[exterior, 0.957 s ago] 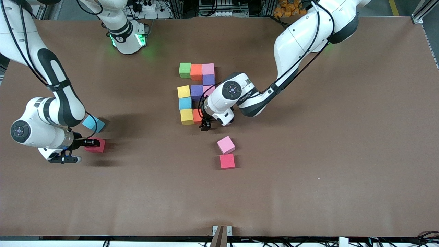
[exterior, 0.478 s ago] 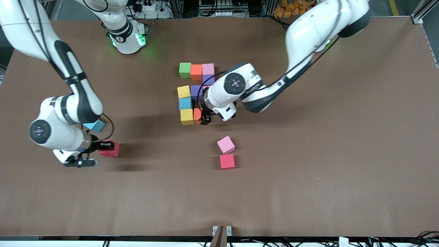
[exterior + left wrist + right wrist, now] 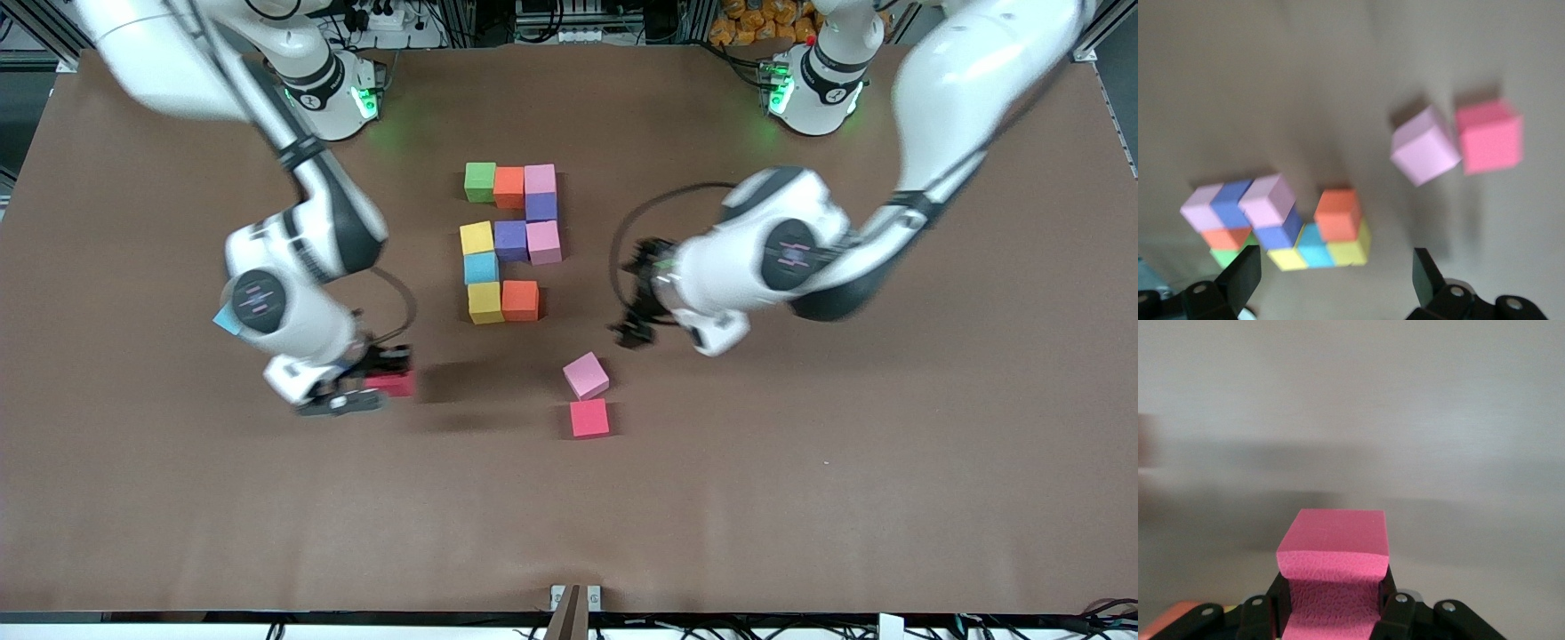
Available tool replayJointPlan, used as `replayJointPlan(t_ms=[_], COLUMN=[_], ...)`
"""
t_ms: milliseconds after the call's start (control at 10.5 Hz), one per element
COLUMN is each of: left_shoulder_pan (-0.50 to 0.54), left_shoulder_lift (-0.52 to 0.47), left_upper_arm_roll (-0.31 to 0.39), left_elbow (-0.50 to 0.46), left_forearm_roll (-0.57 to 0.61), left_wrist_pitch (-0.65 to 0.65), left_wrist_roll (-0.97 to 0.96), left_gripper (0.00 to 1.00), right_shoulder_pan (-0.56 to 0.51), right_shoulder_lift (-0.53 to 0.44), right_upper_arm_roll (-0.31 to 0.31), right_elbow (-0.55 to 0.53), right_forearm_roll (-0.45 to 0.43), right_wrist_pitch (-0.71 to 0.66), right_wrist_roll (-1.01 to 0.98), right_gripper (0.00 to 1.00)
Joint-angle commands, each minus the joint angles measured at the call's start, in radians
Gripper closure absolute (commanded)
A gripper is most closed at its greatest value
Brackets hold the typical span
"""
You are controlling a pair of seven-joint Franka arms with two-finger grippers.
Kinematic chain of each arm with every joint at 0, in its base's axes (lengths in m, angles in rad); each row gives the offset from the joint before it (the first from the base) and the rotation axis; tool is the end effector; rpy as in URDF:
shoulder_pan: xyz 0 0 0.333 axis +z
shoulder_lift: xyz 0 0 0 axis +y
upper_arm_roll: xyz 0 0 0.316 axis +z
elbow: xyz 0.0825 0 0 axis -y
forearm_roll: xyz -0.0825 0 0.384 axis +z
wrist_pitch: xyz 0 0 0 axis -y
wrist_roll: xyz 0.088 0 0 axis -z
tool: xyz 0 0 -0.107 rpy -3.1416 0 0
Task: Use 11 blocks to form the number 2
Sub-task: 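Withdraw the left gripper while the right gripper carries pink to the figure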
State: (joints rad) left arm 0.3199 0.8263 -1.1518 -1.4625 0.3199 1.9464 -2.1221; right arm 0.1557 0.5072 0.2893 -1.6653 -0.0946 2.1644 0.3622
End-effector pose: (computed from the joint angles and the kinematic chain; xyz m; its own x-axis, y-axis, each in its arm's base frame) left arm 0.6012 -0.3524 0.4081 0.1510 0.8976 -0.4142 0.9685 -0.2183 -0.1200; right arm 0.6212 0.2675 0.3238 0.9950 0.0998 -0.0073 0.0992 -0.9932 -0.0613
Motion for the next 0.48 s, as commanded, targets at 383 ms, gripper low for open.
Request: replayJointPlan(t_ms=[383], left_shoulder_pan=[0.133], left_shoulder_lift=[-0.012], left_upper_arm_roll=[-0.052], left_elbow=[-0.013], left_forearm_roll=[0.402], left_wrist_pitch=[-0.214], left_wrist_roll=[0.506], left_gripper=[0.0], right_shoulder_pan=[0.451], right_shoulder_lift=[0.094], right_upper_arm_roll=[-0.06], right_elbow=[0.097], right_forearm_roll=[-0.001], right_wrist_pitch=[-0.028], right_wrist_roll=[0.346], right_gripper=[1.0])
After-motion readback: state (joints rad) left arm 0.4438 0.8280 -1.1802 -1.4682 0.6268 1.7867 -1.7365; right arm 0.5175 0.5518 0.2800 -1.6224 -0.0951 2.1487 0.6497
